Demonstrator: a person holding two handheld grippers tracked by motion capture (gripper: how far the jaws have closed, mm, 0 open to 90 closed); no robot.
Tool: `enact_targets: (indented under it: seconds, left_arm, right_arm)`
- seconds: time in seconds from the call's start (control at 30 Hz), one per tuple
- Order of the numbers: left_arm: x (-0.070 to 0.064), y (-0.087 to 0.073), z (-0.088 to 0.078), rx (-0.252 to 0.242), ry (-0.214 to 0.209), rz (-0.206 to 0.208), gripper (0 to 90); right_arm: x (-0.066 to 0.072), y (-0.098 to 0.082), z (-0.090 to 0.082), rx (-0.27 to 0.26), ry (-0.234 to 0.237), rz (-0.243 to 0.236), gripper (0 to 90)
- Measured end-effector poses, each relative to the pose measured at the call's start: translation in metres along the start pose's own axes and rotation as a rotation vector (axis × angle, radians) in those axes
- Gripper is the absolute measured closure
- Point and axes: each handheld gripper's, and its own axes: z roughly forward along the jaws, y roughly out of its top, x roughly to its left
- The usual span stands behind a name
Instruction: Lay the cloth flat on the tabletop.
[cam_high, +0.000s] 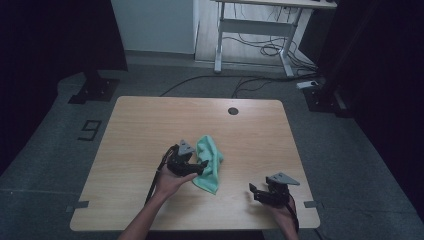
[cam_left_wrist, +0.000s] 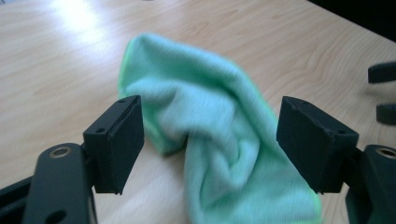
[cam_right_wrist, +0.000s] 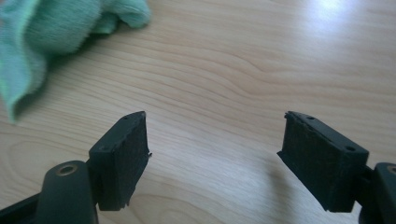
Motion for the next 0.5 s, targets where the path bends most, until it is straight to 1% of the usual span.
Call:
enact_targets:
  seconds: [0.03, 0.07, 0.1, 0.13, 0.17, 0.2, 0.23, 0.27, 0.3, 0.33, 0.37, 0.4, 0.43, 0.5]
  left_arm:
    - [0.003, -0.005, -0.002, 0.001, 0.003, -0.01, 25.3]
    - [0.003, -0.005, -0.002, 0.001, 0.003, -0.01, 26.0]
    - [0.009, -0.013, -0.004, 0.009, 0.013, -0.022, 26.6]
    - [0.009, -0.013, -0.004, 0.009, 0.013, -0.022, 27.3]
    - [0.017, -0.018, -0.004, 0.018, 0.02, -0.041, 28.1]
    - [0.021, -0.02, -0.003, 0.022, 0.023, -0.05, 28.7]
    - [0.024, -0.021, -0.001, 0.026, 0.024, -0.06, 29.5]
    - [0.024, -0.021, -0.001, 0.026, 0.024, -0.06, 30.3]
    - [0.027, -0.021, 0.001, 0.025, 0.019, -0.073, 30.9]
    - [0.029, -0.02, 0.003, 0.024, 0.014, -0.08, 31.4]
    - [0.033, -0.018, 0.009, 0.024, 0.012, -0.088, 32.0]
    - [0.033, -0.018, 0.009, 0.024, 0.012, -0.088, 32.5]
    - [0.034, -0.016, 0.017, 0.027, 0.018, -0.082, 33.2]
    - [0.035, -0.014, 0.025, 0.035, 0.026, -0.068, 34.8]
  right_arm:
    - [0.002, 0.001, 0.0, -0.006, 0.013, -0.005, 23.1]
    - [0.002, 0.001, 0.0, -0.006, 0.013, -0.005, 23.1]
    - [0.006, 0.005, 0.001, -0.017, 0.043, -0.011, 23.4]
    - [0.006, 0.005, 0.001, -0.017, 0.043, -0.011, 23.4]
    - [0.01, 0.009, 0.003, -0.025, 0.07, -0.021, 23.7]
    - [0.013, 0.012, 0.004, -0.027, 0.09, -0.029, 24.0]
    - [0.016, 0.015, 0.006, -0.029, 0.107, -0.038, 24.6]
    - [0.016, 0.015, 0.006, -0.029, 0.107, -0.038, 24.6]
    - [0.024, 0.02, 0.01, -0.034, 0.137, -0.05, 25.5]
    - [0.027, 0.023, 0.012, -0.037, 0.148, -0.056, 26.2]
    - [0.031, 0.026, 0.015, -0.04, 0.164, -0.06, 26.9]
    - [0.036, 0.03, 0.019, -0.044, 0.188, -0.061, 27.6]
    - [0.04, 0.033, 0.022, -0.048, 0.209, -0.061, 28.3]
    - [0.048, 0.039, 0.028, -0.061, 0.245, -0.062, 30.1]
